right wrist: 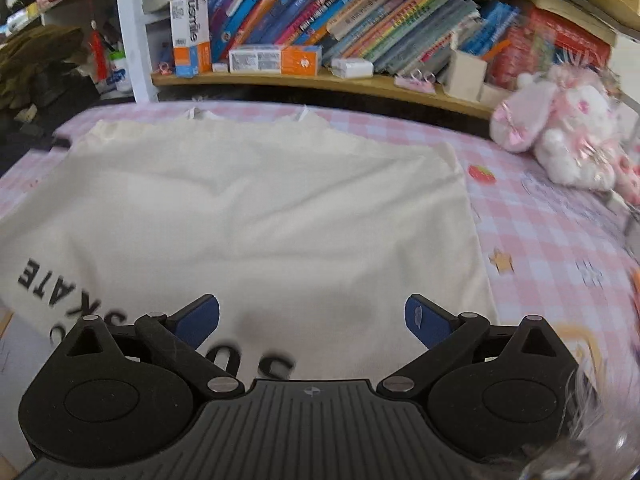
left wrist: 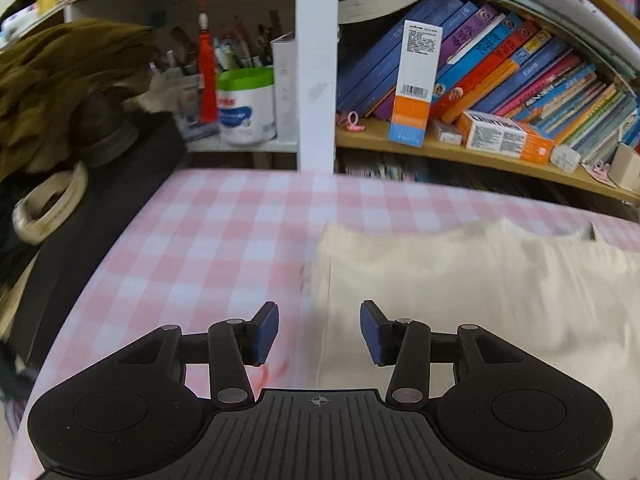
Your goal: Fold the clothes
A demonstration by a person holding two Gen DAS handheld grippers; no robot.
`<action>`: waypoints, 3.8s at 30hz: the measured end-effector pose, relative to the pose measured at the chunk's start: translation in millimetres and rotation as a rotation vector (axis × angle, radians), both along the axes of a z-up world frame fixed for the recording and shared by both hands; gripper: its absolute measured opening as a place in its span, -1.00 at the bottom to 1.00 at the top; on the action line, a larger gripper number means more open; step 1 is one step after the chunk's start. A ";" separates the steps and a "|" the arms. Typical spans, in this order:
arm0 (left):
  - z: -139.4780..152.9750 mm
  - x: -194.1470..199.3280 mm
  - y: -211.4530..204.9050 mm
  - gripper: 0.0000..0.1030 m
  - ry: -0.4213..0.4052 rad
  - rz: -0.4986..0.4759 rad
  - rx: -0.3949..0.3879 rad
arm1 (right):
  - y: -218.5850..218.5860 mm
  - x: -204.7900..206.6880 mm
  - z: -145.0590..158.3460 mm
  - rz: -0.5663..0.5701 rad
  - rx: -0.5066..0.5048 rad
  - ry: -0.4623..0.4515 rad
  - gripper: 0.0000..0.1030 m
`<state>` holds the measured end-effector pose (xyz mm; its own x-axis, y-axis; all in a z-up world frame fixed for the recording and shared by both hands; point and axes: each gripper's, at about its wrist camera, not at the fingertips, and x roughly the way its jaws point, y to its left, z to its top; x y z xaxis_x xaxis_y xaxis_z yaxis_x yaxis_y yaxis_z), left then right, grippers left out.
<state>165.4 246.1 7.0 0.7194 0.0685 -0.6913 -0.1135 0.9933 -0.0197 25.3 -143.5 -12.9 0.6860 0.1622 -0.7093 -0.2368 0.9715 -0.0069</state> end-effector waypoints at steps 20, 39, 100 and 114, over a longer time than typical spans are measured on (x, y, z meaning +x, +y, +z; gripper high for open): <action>-33.3 57.2 43.2 -0.89 0.022 0.027 -0.308 | 8.7 -12.5 -21.7 -0.145 -0.002 0.118 1.00; 11.0 -94.3 0.0 0.32 -0.050 -0.020 -0.141 | 6.8 -9.2 -19.6 -0.123 0.003 0.151 1.00; 5.7 -237.0 -167.2 0.95 -0.013 0.012 -0.299 | -150.5 -39.2 7.3 -0.366 0.568 0.252 -0.53; 30.4 -229.1 -202.3 1.00 -0.023 -0.091 -0.167 | -85.6 -70.6 48.1 -0.069 0.183 -0.068 0.56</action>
<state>-63.6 43.8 37.3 0.7332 -0.1114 -0.6708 -0.0213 0.9823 -0.1864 -45.3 -229.0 35.2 0.7453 0.2354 -0.6238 -0.1751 0.9719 0.1576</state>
